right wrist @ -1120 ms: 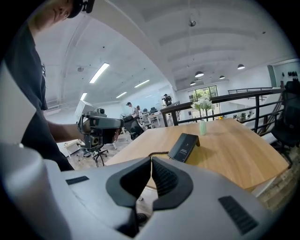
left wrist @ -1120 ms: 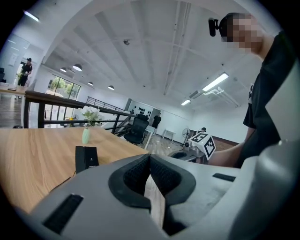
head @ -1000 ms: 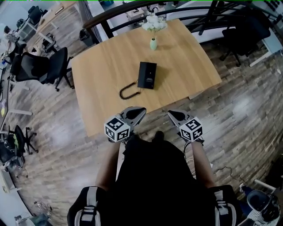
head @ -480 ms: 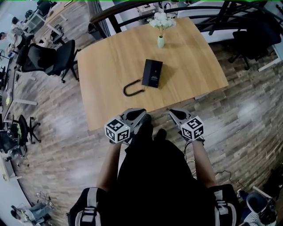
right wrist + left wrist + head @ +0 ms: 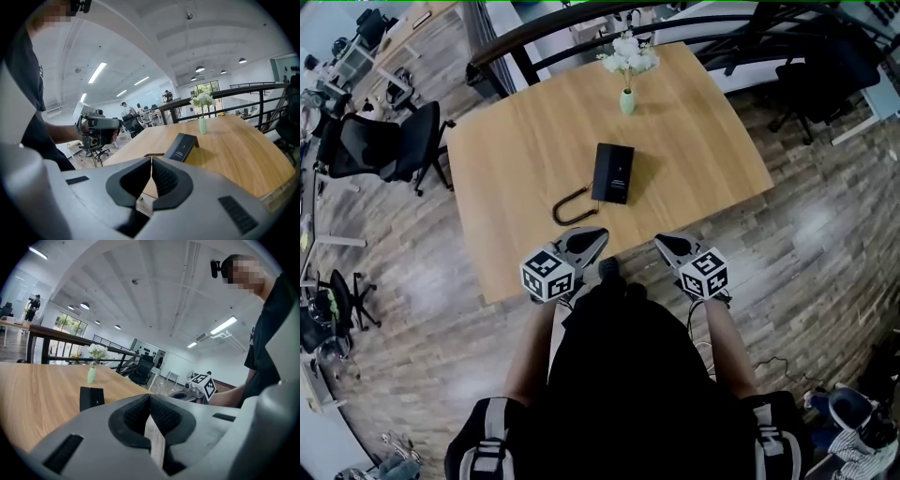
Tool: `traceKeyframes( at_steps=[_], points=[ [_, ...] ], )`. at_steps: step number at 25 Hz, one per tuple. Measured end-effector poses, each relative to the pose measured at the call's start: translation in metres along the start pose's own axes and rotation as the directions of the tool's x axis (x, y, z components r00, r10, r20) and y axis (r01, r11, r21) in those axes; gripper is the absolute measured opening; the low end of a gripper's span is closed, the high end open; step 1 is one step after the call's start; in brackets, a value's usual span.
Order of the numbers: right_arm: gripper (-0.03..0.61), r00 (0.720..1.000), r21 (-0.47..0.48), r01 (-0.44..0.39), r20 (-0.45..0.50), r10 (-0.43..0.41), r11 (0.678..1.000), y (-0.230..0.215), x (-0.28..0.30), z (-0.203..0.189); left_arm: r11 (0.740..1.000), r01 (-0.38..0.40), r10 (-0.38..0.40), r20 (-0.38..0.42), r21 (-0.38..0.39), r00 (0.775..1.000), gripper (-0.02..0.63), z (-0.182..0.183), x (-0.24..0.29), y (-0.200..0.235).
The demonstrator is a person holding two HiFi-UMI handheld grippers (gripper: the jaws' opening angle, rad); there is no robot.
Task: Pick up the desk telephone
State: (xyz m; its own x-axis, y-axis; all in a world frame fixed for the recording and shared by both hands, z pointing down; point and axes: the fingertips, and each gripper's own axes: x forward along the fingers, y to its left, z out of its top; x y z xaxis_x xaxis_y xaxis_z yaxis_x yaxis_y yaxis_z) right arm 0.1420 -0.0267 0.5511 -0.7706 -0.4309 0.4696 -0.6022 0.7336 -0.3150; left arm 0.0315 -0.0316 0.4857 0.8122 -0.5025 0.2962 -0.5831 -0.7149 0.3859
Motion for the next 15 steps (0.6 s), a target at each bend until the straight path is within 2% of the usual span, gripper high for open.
traceKeyframes(
  at_steps=[6,15],
  points=[
    [0.025,0.999,-0.013,0.038,-0.002,-0.038,0.999,-0.009,0.020,0.025,0.999,0.031,-0.031,0.012,-0.007,0.999,0.021,0.019,0.004,0.037],
    [0.025,0.997,-0.010,0.064,-0.032,-0.065,0.998,-0.021,0.053,0.033,0.997,0.062,-0.060,0.030,-0.035,0.998,0.021,0.029,0.011,0.082]
  ],
)
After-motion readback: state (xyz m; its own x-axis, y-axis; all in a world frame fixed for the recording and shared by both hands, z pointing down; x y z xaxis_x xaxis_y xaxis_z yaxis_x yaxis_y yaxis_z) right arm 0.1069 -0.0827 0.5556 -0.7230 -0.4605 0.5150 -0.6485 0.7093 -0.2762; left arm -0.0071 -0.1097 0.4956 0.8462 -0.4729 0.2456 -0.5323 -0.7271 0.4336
